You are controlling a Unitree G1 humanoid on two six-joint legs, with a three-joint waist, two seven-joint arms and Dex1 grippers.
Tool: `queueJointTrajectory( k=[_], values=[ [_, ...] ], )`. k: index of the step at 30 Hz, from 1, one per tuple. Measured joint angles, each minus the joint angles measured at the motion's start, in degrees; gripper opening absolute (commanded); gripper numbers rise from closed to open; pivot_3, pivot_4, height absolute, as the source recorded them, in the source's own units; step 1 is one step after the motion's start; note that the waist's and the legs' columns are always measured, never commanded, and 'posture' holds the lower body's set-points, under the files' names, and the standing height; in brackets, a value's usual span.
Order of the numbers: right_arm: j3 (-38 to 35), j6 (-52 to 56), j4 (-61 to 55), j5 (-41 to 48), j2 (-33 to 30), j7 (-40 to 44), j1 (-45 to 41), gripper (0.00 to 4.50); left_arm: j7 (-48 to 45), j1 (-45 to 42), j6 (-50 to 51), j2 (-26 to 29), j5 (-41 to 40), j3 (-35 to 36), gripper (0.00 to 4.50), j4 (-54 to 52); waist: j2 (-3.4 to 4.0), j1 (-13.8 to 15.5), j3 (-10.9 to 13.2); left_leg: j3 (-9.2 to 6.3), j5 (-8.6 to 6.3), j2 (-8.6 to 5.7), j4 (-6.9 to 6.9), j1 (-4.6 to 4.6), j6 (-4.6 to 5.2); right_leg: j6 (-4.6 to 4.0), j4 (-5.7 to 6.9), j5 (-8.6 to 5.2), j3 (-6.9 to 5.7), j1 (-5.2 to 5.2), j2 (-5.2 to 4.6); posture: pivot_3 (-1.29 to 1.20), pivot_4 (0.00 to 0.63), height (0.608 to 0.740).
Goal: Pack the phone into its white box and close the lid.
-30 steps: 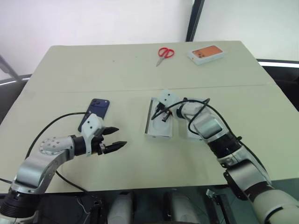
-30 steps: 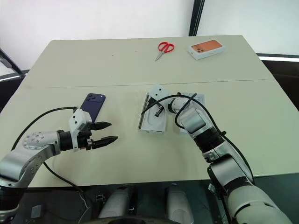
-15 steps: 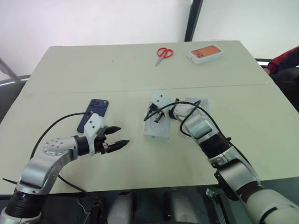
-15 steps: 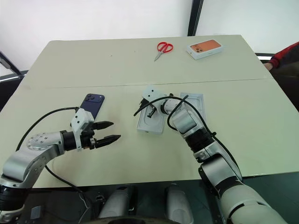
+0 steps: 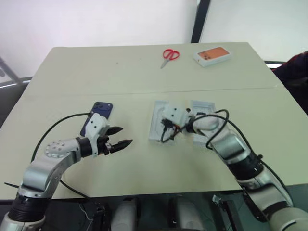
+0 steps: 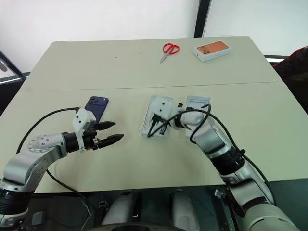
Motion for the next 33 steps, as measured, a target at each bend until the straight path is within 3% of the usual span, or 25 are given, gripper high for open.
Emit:
queueJointTrajectory(
  k=[8, 11, 15, 19, 25, 30, 33],
  values=[
    [1.2, -1.36, -0.28, -1.26, -0.45, 0.07, -0.06, 0.25, 1.55, -0.11, 1.01, -0.87, -0.02, 1.07, 3.53, 0.15, 0.0, 0.31, 0.0, -0.01, 0.0, -0.01, 0.02, -0.01, 0.0, 0.0, -0.02, 0.0, 0.0, 0.01, -0.04, 0.0, 0.15, 0.74],
    [0.01, -3.66, -0.49, -1.12, -0.23, -0.13, -0.71, 0.25, 4.21, -0.51, 2.47, -1.81, -1.18, 4.86, 3.53, 1.8, 0.0, 0.3, 0.0, -0.02, 0.0, -0.01, 0.02, -0.01, 0.0, 0.0, -0.01, 0.0, 0.0, 0.0, -0.04, 0.0, 0.15, 0.74],
    [-0.78, -4.38, -0.81, -0.58, 2.35, -0.6, -3.02, 0.18, 11.38, -3.78, 6.77, -4.07, -3.49, 12.57, 4.47, 6.48, -0.01, 0.08, 0.0, -0.04, 0.0, 0.01, 0.01, -0.01, -0.01, 0.0, 0.01, 0.0, -0.03, -0.03, 0.0, 0.0, 0.15, 0.74],
    [-0.42, -4.82, -0.85, -0.57, 4.16, -0.81, -3.77, 0.18, 15.16, -4.8, 9.89, -4.26, -4.88, 16.79, 4.47, 7.09, -0.01, 0.29, -0.01, -0.04, 0.01, -0.04, 0.03, -0.04, -0.01, 0.01, -0.03, 0.0, -0.03, -0.02, -0.09, 0.0, 0.15, 0.74],
    [1.03, -7.04, 4.18, -0.57, 13.06, -3.84, -5.98, 0.18, 25.63, -10.68, 18.63, -4.5, -4.74, 20.98, 4.47, 13.66, -0.03, 0.15, -0.01, -0.1, 0.04, -0.06, 0.05, 0.0, -0.08, 0.01, 0.12, 0.01, -0.07, -0.06, -0.02, 0.0, 0.15, 0.74],
    [1.99, -8.92, 14.85, -3.03, 20.09, -9.33, -10.96, 0.18, 31.0, -16.01, 25.04, -5.76, -6.01, 25.72, 4.47, 20.85, -0.08, 0.01, -0.04, -0.08, 0.19, -0.08, 0.02, -0.06, -0.35, 0.01, 0.09, 0.01, -0.06, -0.14, -0.03, 0.0, 0.15, 0.74],
    [3.12, -10.9, 24.49, -4.49, 26.14, -12.25, -13.46, 0.18, 31.41, -18.3, 29.86, -3.72, -5.27, 23.82, 4.47, 25.0, -0.11, -0.2, -0.06, -0.08, 0.23, -0.14, 0.0, -0.04, -0.4, 0.0, 0.14, 0.01, -0.06, -0.16, 0.0, 0.0, 0.15, 0.74]
  ],
)
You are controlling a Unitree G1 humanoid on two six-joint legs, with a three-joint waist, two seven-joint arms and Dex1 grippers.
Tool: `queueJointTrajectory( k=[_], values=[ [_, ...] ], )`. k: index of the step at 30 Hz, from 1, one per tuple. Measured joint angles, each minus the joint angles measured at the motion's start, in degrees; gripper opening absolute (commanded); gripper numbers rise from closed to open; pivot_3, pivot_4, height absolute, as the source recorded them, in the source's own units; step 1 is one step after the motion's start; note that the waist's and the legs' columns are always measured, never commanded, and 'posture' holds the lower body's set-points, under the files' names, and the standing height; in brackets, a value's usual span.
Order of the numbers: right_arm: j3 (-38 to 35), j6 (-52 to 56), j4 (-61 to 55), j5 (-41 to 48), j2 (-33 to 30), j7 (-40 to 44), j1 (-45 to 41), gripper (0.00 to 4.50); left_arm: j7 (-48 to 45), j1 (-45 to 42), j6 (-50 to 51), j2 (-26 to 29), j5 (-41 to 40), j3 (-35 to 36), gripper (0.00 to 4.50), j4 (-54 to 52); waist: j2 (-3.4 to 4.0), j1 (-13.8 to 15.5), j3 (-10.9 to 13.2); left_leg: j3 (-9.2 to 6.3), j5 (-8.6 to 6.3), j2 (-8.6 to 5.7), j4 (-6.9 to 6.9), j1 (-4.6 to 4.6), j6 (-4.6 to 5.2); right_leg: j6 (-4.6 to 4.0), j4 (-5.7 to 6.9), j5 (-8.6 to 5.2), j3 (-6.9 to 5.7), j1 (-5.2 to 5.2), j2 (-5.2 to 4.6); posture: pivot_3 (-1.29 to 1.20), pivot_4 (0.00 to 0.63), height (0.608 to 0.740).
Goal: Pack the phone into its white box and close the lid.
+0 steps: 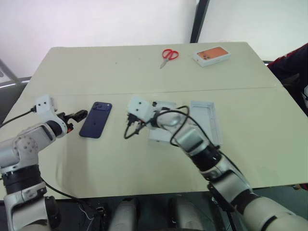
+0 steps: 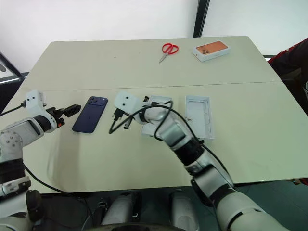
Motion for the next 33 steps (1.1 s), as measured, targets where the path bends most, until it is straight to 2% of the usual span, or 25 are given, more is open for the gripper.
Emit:
queueJointTrajectory(
  k=[3, 9, 16, 33],
  values=[
    [1.89, -2.28, 7.51, -1.01, 3.95, -1.34, -1.05, 0.18, -1.29, -1.69, 2.48, 1.96, 1.2, -3.31, 4.47, 2.13, -0.01, -0.3, -0.01, -0.03, 0.08, 0.03, -0.03, -0.01, -0.15, 0.0, -0.01, 0.0, 0.01, 0.0, -0.04, 0.0, 0.15, 0.74],
    [1.77, -6.57, 17.18, -2.54, 6.7, -3.79, -3.74, 0.18, -5.29, -3.71, 6.46, 3.09, 1.32, -4.83, 4.47, 3.56, 0.02, -0.47, -0.03, -0.04, 0.1, 0.03, -0.06, 0.02, -0.17, 0.0, 0.02, 0.0, 0.01, 0.01, -0.1, 0.0, 0.15, 0.74],
    [1.23, -8.49, 19.73, -3.11, 7.1, -3.98, -3.82, 0.18, -8.61, -3.79, 13.9, -1.8, -2.23, -3.72, 4.47, -2.18, 0.03, -0.06, -0.06, -0.05, 0.1, 0.01, -0.05, 0.03, -0.17, 0.0, 0.02, 0.0, 0.01, 0.04, -0.15, 0.0, 0.15, 0.74],
    [0.43, -11.08, 19.89, -5.33, 5.9, -2.93, -2.9, 0.18, -6.57, -6.3, 21.49, -13.42, -3.12, 6.11, 4.47, -3.5, 0.01, 0.58, -0.1, -0.06, 0.1, -0.03, -0.02, 0.06, -0.17, 0.0, -0.01, 0.0, 0.0, 0.11, -0.17, 0.0, 0.15, 0.74]
  ],
)
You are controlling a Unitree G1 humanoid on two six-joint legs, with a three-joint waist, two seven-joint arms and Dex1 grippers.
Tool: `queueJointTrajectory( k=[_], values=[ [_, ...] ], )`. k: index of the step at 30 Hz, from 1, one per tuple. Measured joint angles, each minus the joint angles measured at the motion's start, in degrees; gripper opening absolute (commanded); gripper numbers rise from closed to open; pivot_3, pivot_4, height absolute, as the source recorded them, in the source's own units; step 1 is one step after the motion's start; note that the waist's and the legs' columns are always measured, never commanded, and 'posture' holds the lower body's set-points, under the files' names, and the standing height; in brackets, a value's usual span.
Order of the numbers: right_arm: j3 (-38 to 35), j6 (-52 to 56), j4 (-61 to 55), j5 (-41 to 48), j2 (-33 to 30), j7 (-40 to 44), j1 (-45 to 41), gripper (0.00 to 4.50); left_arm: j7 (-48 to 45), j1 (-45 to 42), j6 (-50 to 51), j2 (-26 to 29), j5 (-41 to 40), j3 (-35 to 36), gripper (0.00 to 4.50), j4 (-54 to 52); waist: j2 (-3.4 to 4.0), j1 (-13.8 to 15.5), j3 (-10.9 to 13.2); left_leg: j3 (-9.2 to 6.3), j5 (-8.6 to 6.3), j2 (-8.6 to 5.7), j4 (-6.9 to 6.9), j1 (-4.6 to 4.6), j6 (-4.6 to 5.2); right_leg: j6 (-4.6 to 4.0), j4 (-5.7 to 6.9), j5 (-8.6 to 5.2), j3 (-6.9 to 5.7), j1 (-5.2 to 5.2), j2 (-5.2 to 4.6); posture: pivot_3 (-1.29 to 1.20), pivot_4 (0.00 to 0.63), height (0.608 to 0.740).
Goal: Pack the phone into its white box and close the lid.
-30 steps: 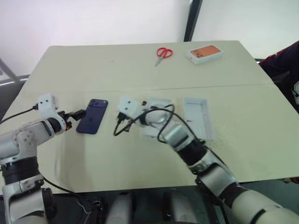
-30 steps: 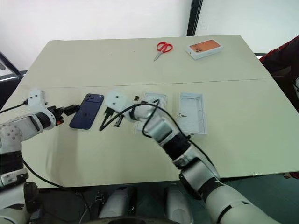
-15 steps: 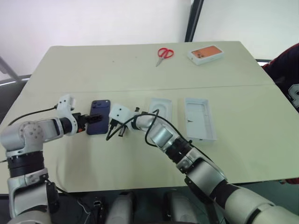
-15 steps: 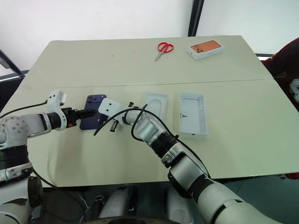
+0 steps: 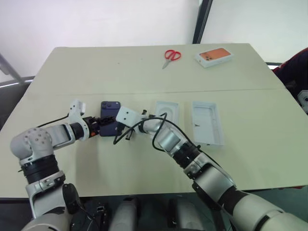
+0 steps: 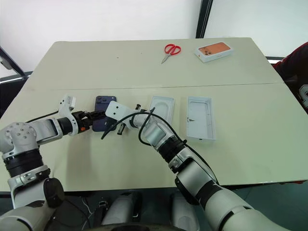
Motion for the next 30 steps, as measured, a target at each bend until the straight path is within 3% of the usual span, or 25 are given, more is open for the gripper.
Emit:
queueJointTrajectory(
  k=[13, 16, 21, 30],
  values=[
    [0.06, -1.2, -1.37, -0.73, 0.07, 1.64, 1.54, 0.18, 0.1, -0.64, 0.67, -1.5, -0.19, 2.06, 4.47, 1.2, -0.01, -0.2, -0.01, 0.0, 0.01, 0.02, -0.01, 0.04, -0.02, 0.0, 0.0, 0.0, 0.0, 0.02, 0.02, 0.0, 0.15, 0.74],
    [0.09, -1.18, -1.84, -0.98, 0.04, 2.01, 1.66, 0.18, 0.21, -0.79, 0.29, -0.54, -0.16, 2.58, 3.64, 2.57, -0.01, -0.45, 0.0, 0.0, 0.02, 0.04, -0.04, 0.05, -0.04, 0.0, 0.02, 0.0, 0.01, 0.0, 0.05, 0.0, 0.15, 0.74],
    [0.07, -1.18, -2.06, -1.09, 0.03, 2.12, 1.69, 0.18, 1.71, -0.34, -0.51, -0.23, 0.73, 3.57, 1.19, 4.17, -0.01, -0.73, 0.0, 0.0, 0.02, 0.07, -0.06, -0.01, -0.05, 0.0, 0.02, 0.0, 0.01, -0.1, 0.06, 0.0, 0.15, 0.74],
    [0.29, 1.78, -10.03, -1.61, -3.18, 4.02, 3.5, 0.18, 2.89, -0.31, 1.37, -1.02, -0.36, 7.07, 1.19, 3.68, -0.04, -1.59, 0.0, -0.02, 0.02, 0.08, -0.08, -0.06, -0.05, 0.0, 0.02, 0.0, 0.01, -0.14, 0.07, 0.0, 0.15, 0.74]
  ],
)
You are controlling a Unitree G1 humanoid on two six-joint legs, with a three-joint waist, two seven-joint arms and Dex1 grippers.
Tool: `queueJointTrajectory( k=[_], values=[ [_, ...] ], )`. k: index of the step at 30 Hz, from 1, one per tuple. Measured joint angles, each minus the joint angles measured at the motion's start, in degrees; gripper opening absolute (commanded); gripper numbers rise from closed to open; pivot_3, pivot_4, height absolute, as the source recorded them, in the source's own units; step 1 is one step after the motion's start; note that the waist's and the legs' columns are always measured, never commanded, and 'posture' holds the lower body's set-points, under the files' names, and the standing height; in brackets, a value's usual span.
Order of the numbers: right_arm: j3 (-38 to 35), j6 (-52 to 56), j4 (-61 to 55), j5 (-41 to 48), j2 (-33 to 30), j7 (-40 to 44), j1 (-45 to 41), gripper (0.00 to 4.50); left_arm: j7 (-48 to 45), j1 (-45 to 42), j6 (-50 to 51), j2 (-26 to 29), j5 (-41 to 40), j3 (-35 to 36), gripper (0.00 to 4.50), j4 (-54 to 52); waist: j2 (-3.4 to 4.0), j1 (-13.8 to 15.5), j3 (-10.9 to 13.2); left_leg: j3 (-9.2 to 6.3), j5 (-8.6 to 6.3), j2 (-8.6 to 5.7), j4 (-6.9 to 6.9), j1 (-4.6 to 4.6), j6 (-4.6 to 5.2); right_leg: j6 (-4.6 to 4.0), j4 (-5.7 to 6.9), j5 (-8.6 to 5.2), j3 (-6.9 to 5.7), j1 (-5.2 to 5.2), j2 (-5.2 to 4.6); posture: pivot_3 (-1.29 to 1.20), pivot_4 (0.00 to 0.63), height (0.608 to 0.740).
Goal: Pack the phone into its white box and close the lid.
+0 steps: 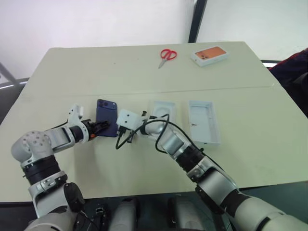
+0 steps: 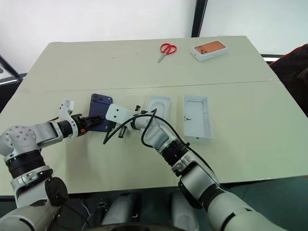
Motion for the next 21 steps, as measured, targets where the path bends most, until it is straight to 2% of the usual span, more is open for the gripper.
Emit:
queueJointTrajectory(
  k=[1, 5, 12, 16, 21],
  values=[
    [-0.11, 0.62, -1.4, 0.04, -0.44, 0.33, 0.2, 0.18, 0.08, -0.01, 0.28, -0.12, 0.0, 0.42, 1.19, -0.01, 0.0, -0.05, 0.0, 0.0, 0.0, 0.01, -0.01, 0.0, 0.0, 0.0, 0.0, 0.0, 0.0, -0.01, 0.01, 0.0, 0.15, 0.74],
    [-1.47, 4.72, -10.86, 0.78, -3.45, 2.85, 1.42, 0.18, 0.12, -1.1, 2.05, -1.79, -1.25, 3.64, 0.01, -0.46, -0.02, 0.05, 0.01, 0.0, 0.0, 0.01, 0.0, -0.03, 0.0, 0.0, -0.01, 0.0, -0.01, -0.02, 0.0, 0.0, 0.15, 0.74],
    [-3.99, 11.82, -24.95, 2.95, -9.69, 6.53, 4.56, 0.18, 1.42, -1.8, 3.19, -3.29, -1.58, 5.34, 0.01, -0.62, -0.06, 0.03, 0.04, 0.01, 0.0, 0.0, -0.02, -0.07, 0.0, 0.0, -0.05, 0.0, 0.0, -0.04, 0.0, 0.0, 0.15, 0.74],
    [-6.24, 15.4, -33.38, 4.71, -15.75, 9.04, 8.1, 0.18, 3.4, -3.05, 3.19, -7.38, -5.26, 6.15, 0.01, -2.77, -0.08, 0.65, 0.05, 0.01, -0.01, -0.03, 0.01, -0.08, 0.02, 0.0, -0.08, 0.0, -0.01, -0.02, -0.06, 0.0, 0.15, 0.74],
    [-11.77, 17.36, -42.77, 8.76, -26.94, 14.19, 13.78, 0.18, 8.43, -4.97, 3.17, -15.92, -11.45, 1.78, 0.01, -7.24, -0.14, 2.01, 0.08, 0.01, -0.22, -0.09, 0.09, -0.1, 0.37, 0.01, -0.2, 0.01, -0.06, 0.12, -0.12, 0.0, 0.15, 0.74]
  ],
)
